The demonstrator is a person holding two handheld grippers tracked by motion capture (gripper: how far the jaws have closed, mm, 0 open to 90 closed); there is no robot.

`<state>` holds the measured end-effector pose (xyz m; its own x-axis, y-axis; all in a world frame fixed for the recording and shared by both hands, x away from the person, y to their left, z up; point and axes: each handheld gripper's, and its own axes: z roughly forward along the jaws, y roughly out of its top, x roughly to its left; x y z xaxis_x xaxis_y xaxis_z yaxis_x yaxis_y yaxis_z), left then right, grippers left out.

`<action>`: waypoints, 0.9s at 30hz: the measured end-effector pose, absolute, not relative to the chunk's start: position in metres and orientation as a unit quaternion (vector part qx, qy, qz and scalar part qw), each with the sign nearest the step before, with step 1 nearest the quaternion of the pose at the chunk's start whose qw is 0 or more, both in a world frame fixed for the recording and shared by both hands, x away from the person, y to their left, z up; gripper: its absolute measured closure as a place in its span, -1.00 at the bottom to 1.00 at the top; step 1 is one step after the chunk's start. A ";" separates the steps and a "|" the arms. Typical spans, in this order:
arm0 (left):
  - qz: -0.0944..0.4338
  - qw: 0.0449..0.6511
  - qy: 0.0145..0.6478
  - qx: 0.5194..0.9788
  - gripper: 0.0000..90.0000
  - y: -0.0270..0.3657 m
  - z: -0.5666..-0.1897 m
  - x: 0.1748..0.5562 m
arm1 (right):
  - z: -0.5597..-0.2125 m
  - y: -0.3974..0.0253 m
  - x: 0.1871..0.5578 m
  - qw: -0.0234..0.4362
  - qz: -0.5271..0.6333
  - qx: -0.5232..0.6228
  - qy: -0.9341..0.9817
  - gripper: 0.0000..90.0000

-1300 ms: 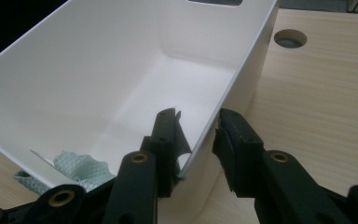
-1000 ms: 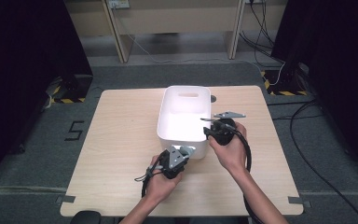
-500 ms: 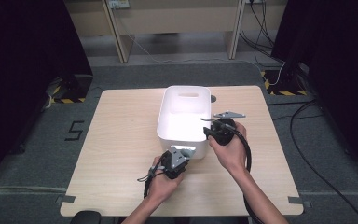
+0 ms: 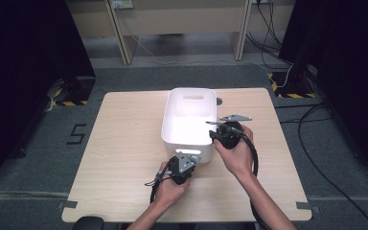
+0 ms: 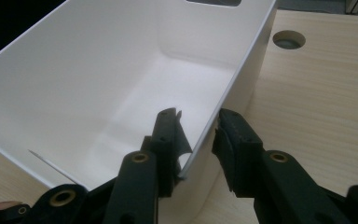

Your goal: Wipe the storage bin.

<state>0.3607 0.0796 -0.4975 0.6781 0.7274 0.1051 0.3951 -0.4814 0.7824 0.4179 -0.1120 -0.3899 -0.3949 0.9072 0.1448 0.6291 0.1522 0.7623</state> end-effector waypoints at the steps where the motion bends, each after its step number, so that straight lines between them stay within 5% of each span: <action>1: 0.219 0.383 0.338 0.832 0.82 0.079 -0.498 0.361 | -0.390 -0.112 0.418 0.178 0.391 0.520 0.738 0.54; 27: 0.209 0.377 0.343 0.835 0.82 0.067 -0.501 0.363 | -0.390 -0.110 0.417 0.182 0.390 0.520 0.738 0.55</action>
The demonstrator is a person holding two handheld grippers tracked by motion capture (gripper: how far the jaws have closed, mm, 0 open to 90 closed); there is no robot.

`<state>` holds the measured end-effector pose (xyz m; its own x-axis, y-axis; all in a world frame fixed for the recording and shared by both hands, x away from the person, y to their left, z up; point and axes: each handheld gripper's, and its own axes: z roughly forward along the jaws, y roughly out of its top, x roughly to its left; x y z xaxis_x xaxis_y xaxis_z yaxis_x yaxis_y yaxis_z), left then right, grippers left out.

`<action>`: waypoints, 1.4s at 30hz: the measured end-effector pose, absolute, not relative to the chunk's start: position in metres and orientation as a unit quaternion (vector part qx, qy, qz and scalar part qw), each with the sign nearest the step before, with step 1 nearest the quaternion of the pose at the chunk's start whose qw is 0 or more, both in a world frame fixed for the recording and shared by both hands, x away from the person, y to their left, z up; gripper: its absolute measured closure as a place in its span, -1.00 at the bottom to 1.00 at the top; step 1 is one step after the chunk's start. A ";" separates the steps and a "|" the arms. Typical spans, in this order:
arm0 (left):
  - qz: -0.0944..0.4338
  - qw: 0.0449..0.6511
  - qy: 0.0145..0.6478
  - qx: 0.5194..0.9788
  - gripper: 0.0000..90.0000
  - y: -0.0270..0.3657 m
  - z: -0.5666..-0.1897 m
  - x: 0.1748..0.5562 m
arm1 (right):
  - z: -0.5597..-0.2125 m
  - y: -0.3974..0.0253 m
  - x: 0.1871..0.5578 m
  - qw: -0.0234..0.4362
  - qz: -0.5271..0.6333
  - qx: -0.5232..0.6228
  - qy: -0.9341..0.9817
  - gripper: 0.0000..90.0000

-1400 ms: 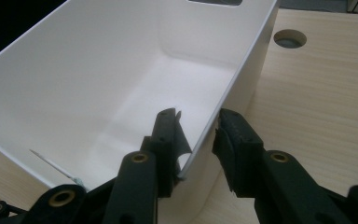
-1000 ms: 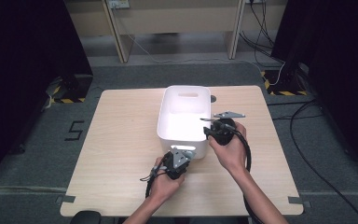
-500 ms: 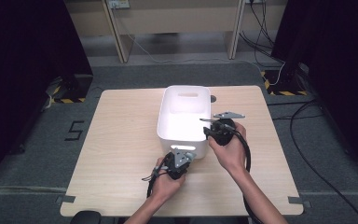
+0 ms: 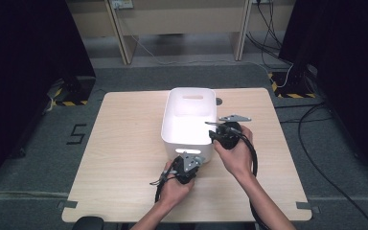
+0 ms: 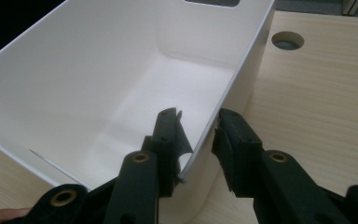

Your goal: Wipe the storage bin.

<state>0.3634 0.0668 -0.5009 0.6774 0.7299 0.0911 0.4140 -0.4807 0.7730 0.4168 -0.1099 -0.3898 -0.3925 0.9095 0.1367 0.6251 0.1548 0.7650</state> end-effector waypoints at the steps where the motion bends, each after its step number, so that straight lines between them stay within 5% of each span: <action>1: 0.209 0.377 0.343 0.834 0.82 0.067 -0.501 0.363 | -0.390 -0.110 0.417 0.182 0.390 0.520 0.737 0.55; 42: 0.222 0.434 0.333 0.807 0.82 0.062 -0.463 0.358 | -0.390 -0.107 0.418 0.179 0.396 0.521 0.735 0.53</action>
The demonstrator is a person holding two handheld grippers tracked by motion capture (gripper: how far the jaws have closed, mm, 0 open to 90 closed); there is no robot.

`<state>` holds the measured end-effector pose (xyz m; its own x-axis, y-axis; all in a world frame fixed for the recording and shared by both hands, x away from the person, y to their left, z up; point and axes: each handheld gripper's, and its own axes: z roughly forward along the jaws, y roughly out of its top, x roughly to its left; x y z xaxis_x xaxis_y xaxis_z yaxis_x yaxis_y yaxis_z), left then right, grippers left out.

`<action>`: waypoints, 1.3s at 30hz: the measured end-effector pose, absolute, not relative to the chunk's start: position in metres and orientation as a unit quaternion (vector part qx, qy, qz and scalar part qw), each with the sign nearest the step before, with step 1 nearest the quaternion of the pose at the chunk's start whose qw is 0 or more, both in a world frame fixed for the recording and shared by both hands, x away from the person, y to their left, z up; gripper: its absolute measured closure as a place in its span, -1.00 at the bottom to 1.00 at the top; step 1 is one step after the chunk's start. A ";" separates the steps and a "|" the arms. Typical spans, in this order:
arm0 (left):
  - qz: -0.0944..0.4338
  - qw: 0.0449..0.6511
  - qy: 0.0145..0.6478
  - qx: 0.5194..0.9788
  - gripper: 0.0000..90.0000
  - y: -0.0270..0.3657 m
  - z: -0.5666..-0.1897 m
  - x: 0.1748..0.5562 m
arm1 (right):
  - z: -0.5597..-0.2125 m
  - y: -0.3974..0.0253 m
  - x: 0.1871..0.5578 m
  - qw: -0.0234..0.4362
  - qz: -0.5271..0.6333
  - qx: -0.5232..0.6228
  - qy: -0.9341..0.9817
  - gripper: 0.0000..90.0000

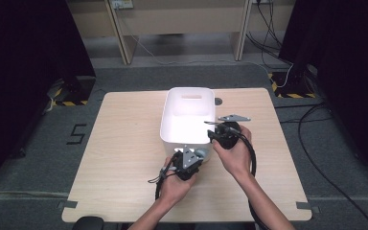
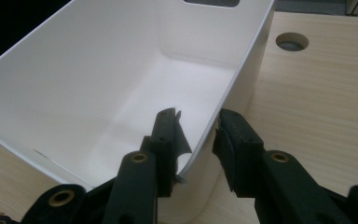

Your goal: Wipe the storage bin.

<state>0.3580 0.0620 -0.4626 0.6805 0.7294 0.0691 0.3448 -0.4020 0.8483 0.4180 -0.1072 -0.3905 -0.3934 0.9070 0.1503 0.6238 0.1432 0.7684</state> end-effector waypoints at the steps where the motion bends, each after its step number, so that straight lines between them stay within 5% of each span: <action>1: 0.221 0.436 0.332 0.807 0.82 0.062 -0.461 0.358 | -0.391 -0.107 0.418 0.178 0.397 0.521 0.735 0.52; 39: 0.229 0.450 0.324 0.800 0.82 0.057 -0.443 0.357 | -0.390 -0.107 0.418 0.176 0.395 0.520 0.737 0.52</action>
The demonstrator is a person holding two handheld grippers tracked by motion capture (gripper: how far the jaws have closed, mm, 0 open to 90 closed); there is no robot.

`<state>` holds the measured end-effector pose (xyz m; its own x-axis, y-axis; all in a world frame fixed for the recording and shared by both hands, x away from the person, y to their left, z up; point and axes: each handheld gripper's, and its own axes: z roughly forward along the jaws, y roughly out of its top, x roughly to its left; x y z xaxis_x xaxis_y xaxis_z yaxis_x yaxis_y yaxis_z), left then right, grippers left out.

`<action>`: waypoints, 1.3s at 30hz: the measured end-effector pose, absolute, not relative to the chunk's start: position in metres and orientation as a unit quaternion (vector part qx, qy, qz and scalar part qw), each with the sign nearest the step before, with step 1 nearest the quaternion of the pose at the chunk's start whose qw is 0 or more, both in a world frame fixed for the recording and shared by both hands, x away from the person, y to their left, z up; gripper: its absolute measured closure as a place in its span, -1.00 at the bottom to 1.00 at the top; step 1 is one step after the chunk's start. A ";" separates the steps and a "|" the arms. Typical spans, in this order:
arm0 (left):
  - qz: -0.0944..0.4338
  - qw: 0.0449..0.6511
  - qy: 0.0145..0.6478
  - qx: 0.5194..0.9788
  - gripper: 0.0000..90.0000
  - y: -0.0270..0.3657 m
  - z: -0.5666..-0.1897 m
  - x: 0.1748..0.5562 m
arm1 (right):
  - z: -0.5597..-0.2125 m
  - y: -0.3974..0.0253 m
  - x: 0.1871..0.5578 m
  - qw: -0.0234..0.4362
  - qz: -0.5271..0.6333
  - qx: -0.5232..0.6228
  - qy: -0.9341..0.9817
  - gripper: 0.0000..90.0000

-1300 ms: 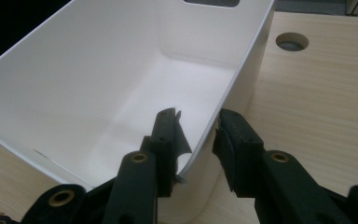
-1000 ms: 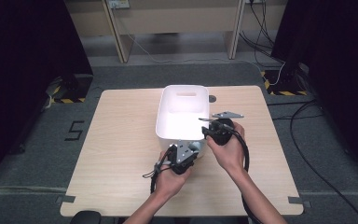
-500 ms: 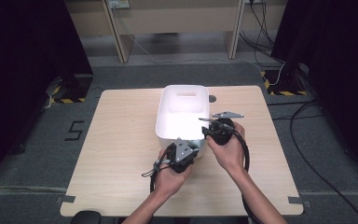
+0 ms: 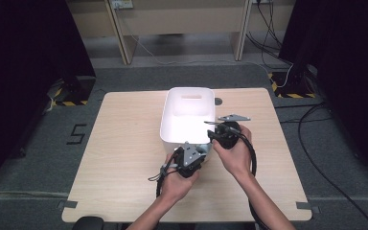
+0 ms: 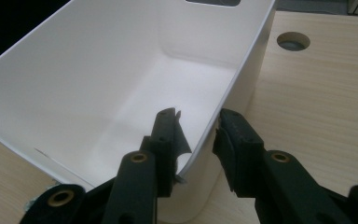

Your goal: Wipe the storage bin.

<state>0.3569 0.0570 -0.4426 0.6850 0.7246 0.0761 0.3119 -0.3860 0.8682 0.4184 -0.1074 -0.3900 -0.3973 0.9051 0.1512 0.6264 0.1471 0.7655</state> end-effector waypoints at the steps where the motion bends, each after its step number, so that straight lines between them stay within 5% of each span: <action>1: 0.229 0.450 0.325 0.800 0.82 0.057 -0.443 0.357 | -0.390 -0.107 0.418 0.176 0.395 0.520 0.736 0.52; 39: 0.217 0.415 0.328 0.821 0.82 0.043 -0.477 0.363 | -0.390 -0.107 0.417 0.174 0.395 0.520 0.737 0.52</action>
<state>0.3630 0.0426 -0.4771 0.6910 0.7179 0.0848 0.3576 -0.4414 0.8230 0.4175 -0.1073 -0.3896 -0.3984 0.9043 0.1532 0.6291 0.1479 0.7631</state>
